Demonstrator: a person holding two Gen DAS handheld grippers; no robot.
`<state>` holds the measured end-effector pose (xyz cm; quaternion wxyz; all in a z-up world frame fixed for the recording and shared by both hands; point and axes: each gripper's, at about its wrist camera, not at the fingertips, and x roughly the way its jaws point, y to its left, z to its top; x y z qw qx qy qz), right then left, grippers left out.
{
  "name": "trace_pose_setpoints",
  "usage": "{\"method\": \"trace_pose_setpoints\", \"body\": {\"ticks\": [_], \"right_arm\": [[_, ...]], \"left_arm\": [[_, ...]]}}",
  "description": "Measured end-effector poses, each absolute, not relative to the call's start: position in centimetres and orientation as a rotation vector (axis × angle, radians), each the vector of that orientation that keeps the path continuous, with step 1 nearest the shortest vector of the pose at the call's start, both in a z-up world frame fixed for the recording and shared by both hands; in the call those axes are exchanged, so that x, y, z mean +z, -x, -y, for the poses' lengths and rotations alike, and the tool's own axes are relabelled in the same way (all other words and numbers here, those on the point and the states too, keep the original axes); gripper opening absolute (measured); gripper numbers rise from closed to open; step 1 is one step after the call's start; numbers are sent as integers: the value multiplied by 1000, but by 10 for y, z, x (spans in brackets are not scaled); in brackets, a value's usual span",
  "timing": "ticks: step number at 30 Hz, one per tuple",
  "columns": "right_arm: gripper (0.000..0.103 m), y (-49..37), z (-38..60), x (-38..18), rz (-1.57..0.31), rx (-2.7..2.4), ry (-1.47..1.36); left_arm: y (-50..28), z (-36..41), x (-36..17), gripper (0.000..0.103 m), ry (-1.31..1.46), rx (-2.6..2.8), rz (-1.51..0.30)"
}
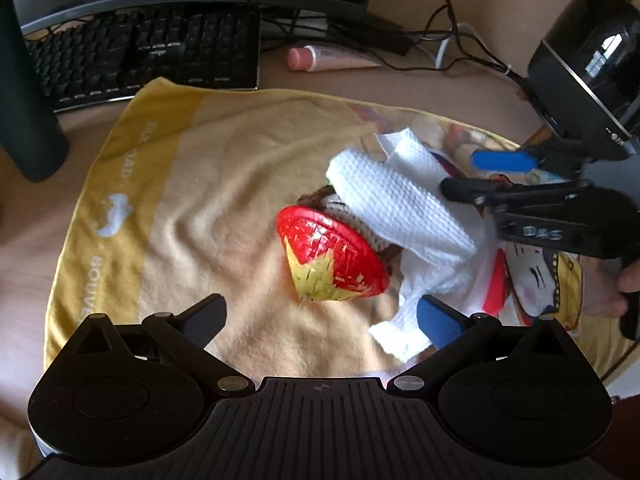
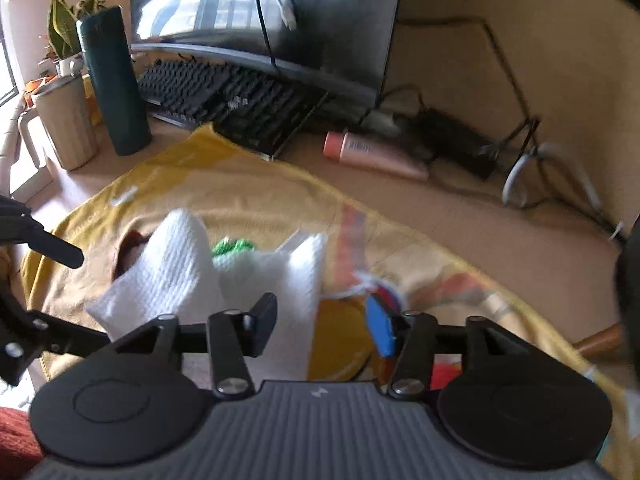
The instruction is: Organize soft objects
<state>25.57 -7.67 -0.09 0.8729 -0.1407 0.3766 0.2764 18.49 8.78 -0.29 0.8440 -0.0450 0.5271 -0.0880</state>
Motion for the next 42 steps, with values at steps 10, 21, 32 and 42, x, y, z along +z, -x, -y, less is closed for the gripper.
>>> {"method": "trace_pose_setpoints", "body": {"ticks": [10,21,32,42], "right_arm": [[88,-229,39,4,-796,865,445],[85,-247,29,-8,-854,837,368],[31,-236,21,-46,-826,718,525],[11,-254,75,-1,-835,685,243]], "left_arm": [[-182,-84,0,103,-48,-97,-1120],[-166,-120,-13,103,42,-39,-1184],[-163,-152,-22,103,129,25,-1240],[-171,-141,-25,103,200,-57,-1243]]}}
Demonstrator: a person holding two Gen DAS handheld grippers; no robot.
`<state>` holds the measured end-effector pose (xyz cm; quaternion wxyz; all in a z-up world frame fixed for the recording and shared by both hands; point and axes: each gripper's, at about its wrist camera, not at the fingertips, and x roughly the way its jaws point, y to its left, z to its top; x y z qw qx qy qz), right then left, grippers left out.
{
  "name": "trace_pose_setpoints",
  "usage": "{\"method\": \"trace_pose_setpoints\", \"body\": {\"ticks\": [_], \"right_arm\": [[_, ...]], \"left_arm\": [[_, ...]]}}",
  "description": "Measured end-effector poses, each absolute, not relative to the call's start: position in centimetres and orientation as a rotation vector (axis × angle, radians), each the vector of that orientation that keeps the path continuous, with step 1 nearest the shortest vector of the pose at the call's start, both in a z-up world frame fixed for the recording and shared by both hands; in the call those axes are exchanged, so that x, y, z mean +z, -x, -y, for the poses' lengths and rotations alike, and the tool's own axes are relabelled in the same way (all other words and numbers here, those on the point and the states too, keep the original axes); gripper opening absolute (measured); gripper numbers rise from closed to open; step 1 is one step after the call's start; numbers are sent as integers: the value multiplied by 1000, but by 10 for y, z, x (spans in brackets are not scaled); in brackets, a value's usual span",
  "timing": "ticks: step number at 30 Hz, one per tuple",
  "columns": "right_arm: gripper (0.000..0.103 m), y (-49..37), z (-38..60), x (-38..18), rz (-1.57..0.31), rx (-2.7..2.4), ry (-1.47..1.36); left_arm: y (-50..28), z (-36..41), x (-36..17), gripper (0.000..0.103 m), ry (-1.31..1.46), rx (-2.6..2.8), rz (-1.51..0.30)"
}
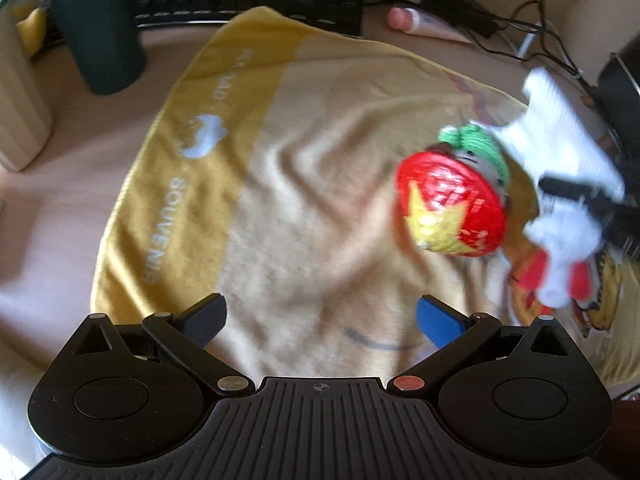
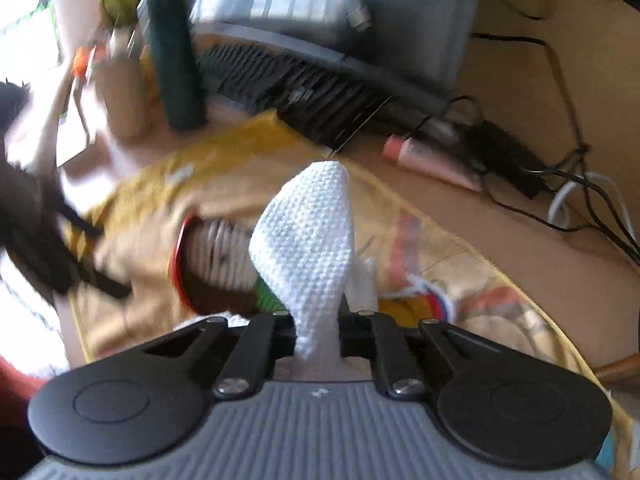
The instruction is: Organize soft objects
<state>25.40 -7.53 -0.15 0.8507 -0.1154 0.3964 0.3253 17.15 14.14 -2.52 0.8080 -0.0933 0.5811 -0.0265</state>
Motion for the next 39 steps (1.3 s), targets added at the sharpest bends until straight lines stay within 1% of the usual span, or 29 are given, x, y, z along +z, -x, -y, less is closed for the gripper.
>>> {"method": "trace_pose_setpoints", "body": {"ticks": [4,6,9,11,12,14,16,22,27,31,33,35,39], "right_arm": [[11,-278,94,1,-892,666,19],[11,-282,88,-1,-920,737,-103],[12,-287,68,-14,-992,862,-278],[12,-291,61,-26,-1041,865,-346],[12,-292,60,-29,-1050,852,-360],[16,-294,67,-32,-1047,826,-370],[16,-295,78,-33,-1044,780,-348],[16,-291,102,-44,-1031,573,-152],[16,-271,102,-32,-1006,656,-234],[16,-252,80,-23,-1001,826,-378],[18,-244,67,-27,-1016,866,-373],[14,-237,61,-33,-1040,877,-350],[13,-236,68,-36,-1058,844,-383]], "left_arm": [[-173,-134,-32,103,250,-109,-1245],[-173,-130,-37,103,260,-129,-1243],[-175,-127,-39,103,224,-128,-1241],[-175,-128,-39,103,226,-123,-1245],[-175,-129,-39,103,228,-121,-1247],[-172,-132,-40,103,230,-112,-1245],[-170,-135,-41,103,240,-109,-1238],[-173,-134,-42,103,223,-108,-1249],[-175,-130,-44,103,202,-107,-1258],[-182,-142,-42,103,284,-89,-1259],[-185,-151,-41,103,338,-73,-1256],[-187,-158,-41,103,383,-56,-1255],[-193,-162,-35,103,463,-86,-1226]]}}
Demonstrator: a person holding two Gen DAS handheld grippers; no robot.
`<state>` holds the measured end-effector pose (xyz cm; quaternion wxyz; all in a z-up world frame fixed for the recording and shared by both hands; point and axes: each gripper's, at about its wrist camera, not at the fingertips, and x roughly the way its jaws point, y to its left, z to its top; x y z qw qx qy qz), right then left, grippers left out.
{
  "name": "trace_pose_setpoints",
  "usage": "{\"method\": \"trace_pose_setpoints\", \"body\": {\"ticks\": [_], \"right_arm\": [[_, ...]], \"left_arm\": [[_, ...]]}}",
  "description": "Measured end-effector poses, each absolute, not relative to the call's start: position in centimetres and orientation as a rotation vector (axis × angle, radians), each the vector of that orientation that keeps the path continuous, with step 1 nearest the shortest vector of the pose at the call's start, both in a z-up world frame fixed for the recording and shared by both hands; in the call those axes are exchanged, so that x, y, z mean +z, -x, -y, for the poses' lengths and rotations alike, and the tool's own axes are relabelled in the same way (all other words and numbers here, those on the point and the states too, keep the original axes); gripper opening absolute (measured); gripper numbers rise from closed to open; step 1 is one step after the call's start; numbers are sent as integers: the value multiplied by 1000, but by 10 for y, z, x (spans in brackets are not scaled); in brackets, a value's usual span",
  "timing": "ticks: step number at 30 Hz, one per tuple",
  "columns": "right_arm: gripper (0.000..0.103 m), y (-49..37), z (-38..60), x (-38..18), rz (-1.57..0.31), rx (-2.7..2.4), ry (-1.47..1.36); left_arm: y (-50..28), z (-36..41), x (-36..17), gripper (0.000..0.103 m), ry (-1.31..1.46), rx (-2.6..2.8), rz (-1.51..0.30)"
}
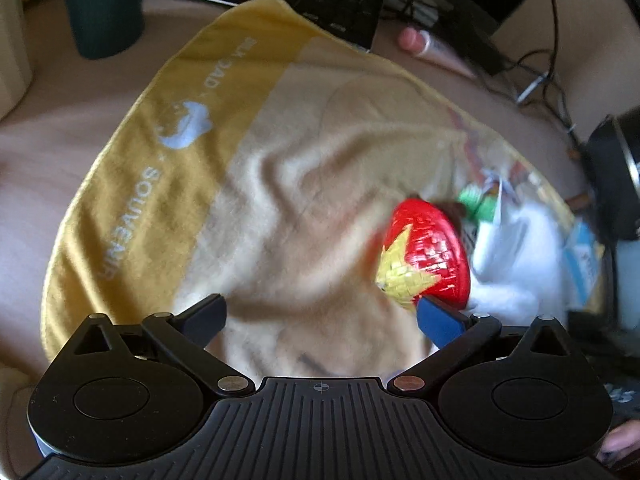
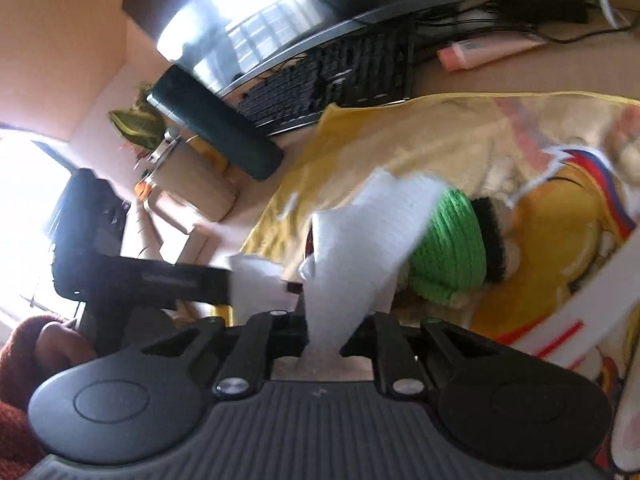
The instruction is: Organize soft objects
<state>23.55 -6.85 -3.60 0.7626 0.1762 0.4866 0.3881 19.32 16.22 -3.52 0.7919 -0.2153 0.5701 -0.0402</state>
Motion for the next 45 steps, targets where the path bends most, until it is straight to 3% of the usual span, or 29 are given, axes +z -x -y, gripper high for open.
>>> {"method": "trace_pose_setpoints", "body": {"ticks": [10,19,25,30,45], "right_arm": [[15,-247,105,-54,-1101,618,-415],[17,-258,116,-31,-948,507,-172],[16,-274,80,-8,-942,754,-283],[16,-288,54,-18,-1004,815,-314],[16,-290,133,-54,-1083,561,-468]], "left_arm": [[-214,-142,-28,103,594,-299,-1177],[-220,-118,-33,103,535,-353,-1232],[-207,-115,-31,103,358,-286,-1252],[-200,-124,-34,103,411,-261,-1255],[-210,-132,-39,103,604,-313,-1222]]}}
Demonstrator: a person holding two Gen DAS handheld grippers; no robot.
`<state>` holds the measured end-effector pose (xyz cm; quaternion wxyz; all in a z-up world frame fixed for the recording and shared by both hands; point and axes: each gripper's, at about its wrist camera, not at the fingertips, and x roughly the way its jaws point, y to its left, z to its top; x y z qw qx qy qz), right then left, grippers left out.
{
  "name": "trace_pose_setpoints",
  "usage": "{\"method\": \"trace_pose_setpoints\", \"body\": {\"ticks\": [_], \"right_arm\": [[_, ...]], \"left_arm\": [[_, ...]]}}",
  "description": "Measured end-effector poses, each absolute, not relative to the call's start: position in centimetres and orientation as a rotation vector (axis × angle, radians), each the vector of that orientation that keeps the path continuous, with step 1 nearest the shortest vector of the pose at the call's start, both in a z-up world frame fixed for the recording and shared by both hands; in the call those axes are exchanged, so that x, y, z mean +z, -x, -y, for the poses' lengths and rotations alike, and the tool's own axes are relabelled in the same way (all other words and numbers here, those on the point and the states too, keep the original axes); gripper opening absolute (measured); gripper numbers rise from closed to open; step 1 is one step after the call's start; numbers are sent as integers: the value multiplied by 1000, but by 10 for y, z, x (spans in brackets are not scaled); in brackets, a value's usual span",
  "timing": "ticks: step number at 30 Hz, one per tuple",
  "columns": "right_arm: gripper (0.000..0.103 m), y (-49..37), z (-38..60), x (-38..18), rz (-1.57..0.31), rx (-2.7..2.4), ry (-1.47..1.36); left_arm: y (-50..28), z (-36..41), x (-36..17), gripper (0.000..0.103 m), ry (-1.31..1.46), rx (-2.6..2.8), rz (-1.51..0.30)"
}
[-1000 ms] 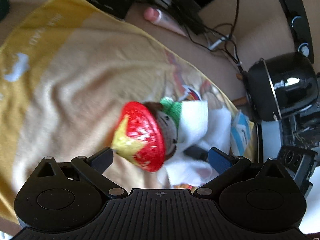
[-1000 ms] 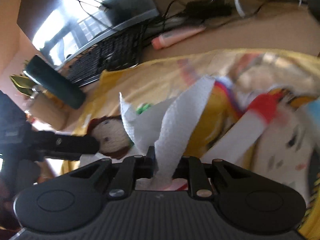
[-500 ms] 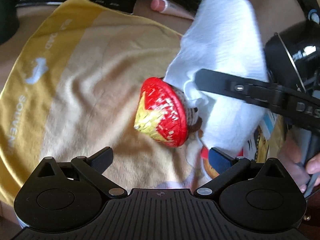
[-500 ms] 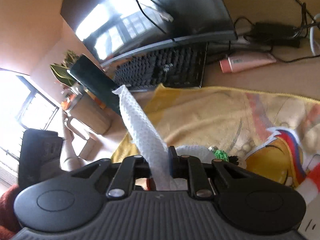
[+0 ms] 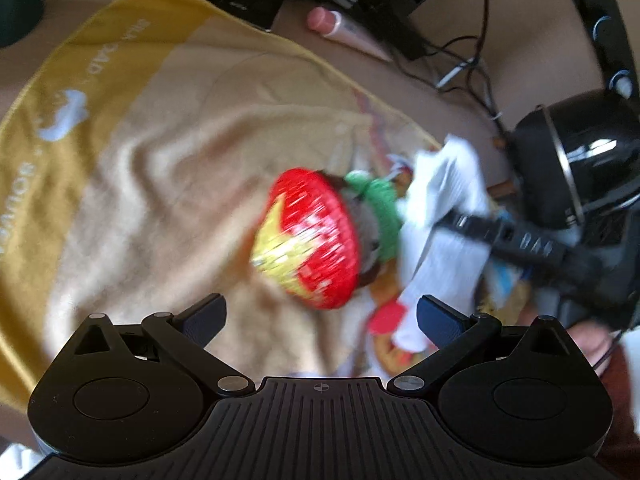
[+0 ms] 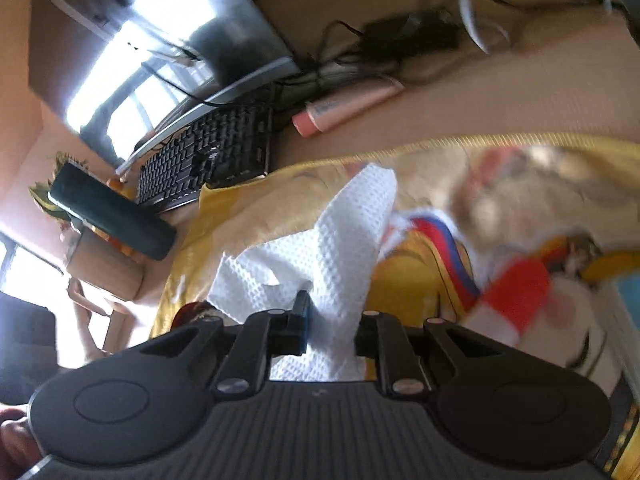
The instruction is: Organize soft objects
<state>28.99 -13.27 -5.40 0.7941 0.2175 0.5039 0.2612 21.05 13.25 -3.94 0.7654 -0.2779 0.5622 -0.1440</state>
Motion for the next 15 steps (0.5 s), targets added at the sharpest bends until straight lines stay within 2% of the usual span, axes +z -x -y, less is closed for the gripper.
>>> {"method": "trace_pose_setpoints", "body": {"ticks": [7,15], "right_arm": [[16,-270,148,-62,-1132,555,-503],[16,-257,134,-52,-1113,578,-392]], "left_arm": [[-228,-117,-39,103,676,-376,-1197],[-237,-128,-10,103,689,-468,-1062]]}}
